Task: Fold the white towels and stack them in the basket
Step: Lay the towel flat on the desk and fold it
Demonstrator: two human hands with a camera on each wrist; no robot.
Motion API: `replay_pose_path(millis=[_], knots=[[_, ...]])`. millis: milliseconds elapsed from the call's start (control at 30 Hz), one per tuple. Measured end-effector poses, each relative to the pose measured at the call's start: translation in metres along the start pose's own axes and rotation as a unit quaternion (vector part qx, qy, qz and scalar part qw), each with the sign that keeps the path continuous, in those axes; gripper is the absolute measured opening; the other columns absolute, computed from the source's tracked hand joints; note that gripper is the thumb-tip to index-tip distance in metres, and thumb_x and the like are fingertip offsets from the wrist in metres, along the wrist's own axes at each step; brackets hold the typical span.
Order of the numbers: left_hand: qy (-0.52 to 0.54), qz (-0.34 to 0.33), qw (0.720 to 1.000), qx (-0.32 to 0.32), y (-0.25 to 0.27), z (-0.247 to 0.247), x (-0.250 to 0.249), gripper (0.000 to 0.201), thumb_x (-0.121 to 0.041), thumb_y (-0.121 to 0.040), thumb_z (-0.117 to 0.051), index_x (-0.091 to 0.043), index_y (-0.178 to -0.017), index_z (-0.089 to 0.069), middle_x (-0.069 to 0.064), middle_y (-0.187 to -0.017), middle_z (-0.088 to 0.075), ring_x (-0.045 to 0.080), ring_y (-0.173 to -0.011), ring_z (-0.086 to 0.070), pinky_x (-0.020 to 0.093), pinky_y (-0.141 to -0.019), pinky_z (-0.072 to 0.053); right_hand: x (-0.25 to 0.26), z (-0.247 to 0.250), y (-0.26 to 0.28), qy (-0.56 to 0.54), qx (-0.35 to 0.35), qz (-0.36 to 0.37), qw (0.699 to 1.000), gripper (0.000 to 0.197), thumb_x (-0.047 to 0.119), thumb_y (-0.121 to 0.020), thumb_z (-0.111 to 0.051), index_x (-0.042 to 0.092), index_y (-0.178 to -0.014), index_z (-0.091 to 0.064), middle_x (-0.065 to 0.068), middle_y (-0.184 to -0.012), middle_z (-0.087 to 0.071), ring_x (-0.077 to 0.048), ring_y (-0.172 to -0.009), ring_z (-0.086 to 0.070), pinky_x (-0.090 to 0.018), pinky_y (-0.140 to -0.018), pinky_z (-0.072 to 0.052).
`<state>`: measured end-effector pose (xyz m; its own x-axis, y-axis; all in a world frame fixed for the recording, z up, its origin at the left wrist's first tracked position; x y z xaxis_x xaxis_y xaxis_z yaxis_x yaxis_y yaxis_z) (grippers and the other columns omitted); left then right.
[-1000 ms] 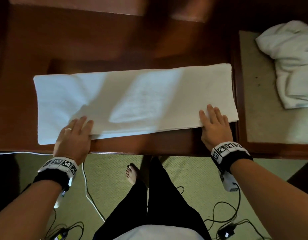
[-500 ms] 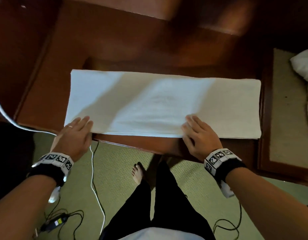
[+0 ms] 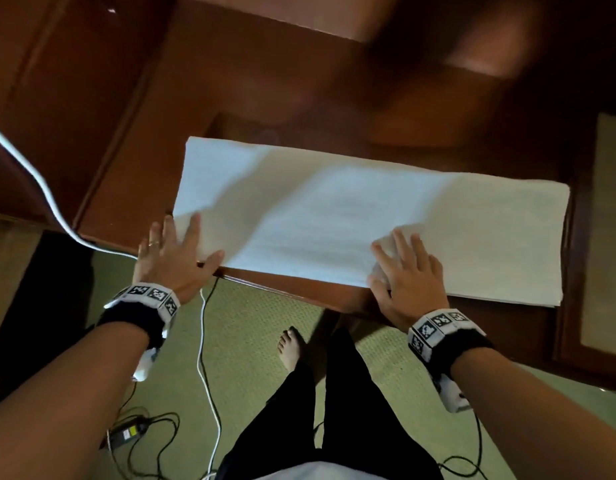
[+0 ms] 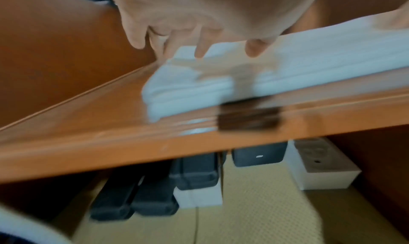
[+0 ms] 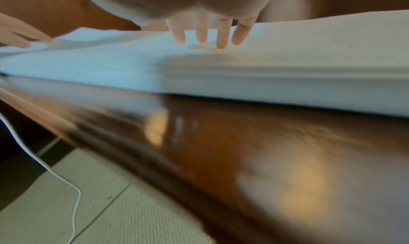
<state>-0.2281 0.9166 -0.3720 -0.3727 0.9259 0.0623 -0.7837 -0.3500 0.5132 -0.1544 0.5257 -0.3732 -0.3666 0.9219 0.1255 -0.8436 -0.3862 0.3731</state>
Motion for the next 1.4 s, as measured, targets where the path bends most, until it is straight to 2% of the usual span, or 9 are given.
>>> replay_pose_path(millis=[133,333,467,667,800,900,1067,1267,1400], knots=[[-0.016,-0.054,0.995,-0.083,-0.009,0.026,-0.055,0.076,-0.062,-0.098,-0.029,-0.024,-0.16,-0.009,0.016,-0.167,0.006,0.031,-0.155,0.006,0.049,-0.124,0.0,0.022,0.024,-0.027,-0.045,-0.111,0.036,0.992,0.05,0.042,-0.093,-0.039,0.015,-0.131,-0.056,-0.013,-0.148,-0.043,-0.039,-0.128,-0.045,-0.051,-0.093,-0.044],[0.026,-0.194,0.978,-0.067,-0.025,0.011,-0.172,0.072,-0.063,-0.099,-0.022,-0.029,-0.161,-0.003,0.007,-0.168,0.012,0.031,-0.155,0.007,0.057,-0.123,-0.003,0.041,0.007,-0.081,-0.008,-0.048,0.022,0.999,0.059,0.051,-0.1,-0.029,0.034,-0.154,-0.018,-0.003,-0.166,0.008,-0.036,-0.151,0.003,-0.054,-0.116,-0.018],[0.031,-0.176,0.981,-0.071,-0.029,-0.009,-0.186,0.075,-0.071,-0.097,-0.013,-0.036,-0.158,0.013,0.006,-0.164,0.027,0.036,-0.152,0.018,0.065,-0.119,0.004,-0.022,-0.001,-0.062,-0.006,-0.063,-0.003,0.998,0.065,0.061,-0.097,-0.028,0.038,-0.156,-0.014,-0.003,-0.166,0.005,-0.026,-0.153,0.004,-0.052,-0.118,-0.01],[0.026,-0.174,0.979,-0.098,-0.031,-0.012,-0.184,0.081,-0.077,-0.091,-0.013,-0.036,-0.159,0.006,0.008,-0.167,0.018,0.04,-0.153,0.008,0.068,-0.118,-0.003,-0.174,0.005,0.007,-0.043,-0.029,-0.211,0.976,0.067,0.069,-0.096,-0.016,0.044,-0.154,0.008,0.001,-0.164,0.019,-0.022,-0.151,0.016,-0.052,-0.12,0.0],[0.029,-0.176,0.979,-0.103,-0.033,-0.008,-0.181,0.083,-0.077,-0.09,-0.016,-0.035,-0.16,0.001,0.009,-0.168,0.014,0.041,-0.153,0.004,0.069,-0.117,-0.005,-0.198,0.009,0.025,-0.081,-0.09,-0.252,0.96,0.055,0.046,-0.102,-0.035,0.028,-0.154,-0.024,-0.008,-0.165,-0.008,-0.029,-0.151,-0.01,-0.053,-0.115,-0.019],[0.025,-0.169,0.98,-0.101,-0.041,0.001,-0.17,0.084,-0.076,-0.088,-0.018,-0.035,-0.16,-0.005,0.011,-0.168,0.005,0.043,-0.152,-0.004,0.07,-0.115,-0.009,-0.207,0.015,0.031,-0.148,-0.199,-0.312,0.917,0.041,0.018,-0.096,-0.048,0.007,-0.136,-0.051,-0.023,-0.144,-0.04,-0.045,-0.126,-0.043,-0.052,-0.1,-0.04],[0.036,-0.158,0.983,-0.09,-0.053,0.013,-0.156,0.087,-0.074,-0.081,-0.032,-0.037,-0.158,-0.013,0.01,-0.168,0.0,0.04,-0.152,-0.008,0.07,-0.114,-0.014,-0.213,0.022,0.024,-0.324,-0.122,-0.448,0.824,0.055,0.028,-0.09,-0.061,0.011,-0.138,-0.043,-0.017,-0.13,-0.056,-0.038,-0.115,-0.056,-0.042,-0.094,-0.048],[0.041,-0.138,0.986,-0.086,-0.053,0.021,-0.159,0.081,-0.063,-0.087,-0.054,-0.032,-0.156,-0.024,0.01,-0.166,-0.007,0.036,-0.151,-0.011,0.065,-0.116,-0.02,-0.213,0.018,0.012,-0.388,-0.049,-0.455,0.8,0.052,0.027,-0.084,-0.07,0.004,-0.126,-0.052,-0.014,-0.12,-0.063,-0.031,-0.101,-0.061,-0.031,-0.079,-0.042],[0.079,-0.111,0.988,-0.076,-0.047,0.035,-0.18,0.073,-0.047,-0.088,-0.068,-0.022,-0.15,-0.039,0.013,-0.162,-0.02,0.039,-0.147,-0.023,0.058,-0.117,-0.027,-0.22,0.037,0.003,-0.373,-0.039,-0.395,0.839,0.029,0.024,-0.081,-0.071,0.006,-0.104,-0.066,-0.014,-0.11,-0.068,-0.031,-0.092,-0.063,-0.033,-0.078,-0.049]])
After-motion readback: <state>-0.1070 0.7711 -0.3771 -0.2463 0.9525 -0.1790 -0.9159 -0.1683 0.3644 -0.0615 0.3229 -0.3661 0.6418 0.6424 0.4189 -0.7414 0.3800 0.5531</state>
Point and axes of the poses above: each hand's wrist, its own y-axis away from the middle knuckle, its own z-axis out of the back of the hand, x = y × z, the point moved 3 cm from there along -y, towards the middle knuckle
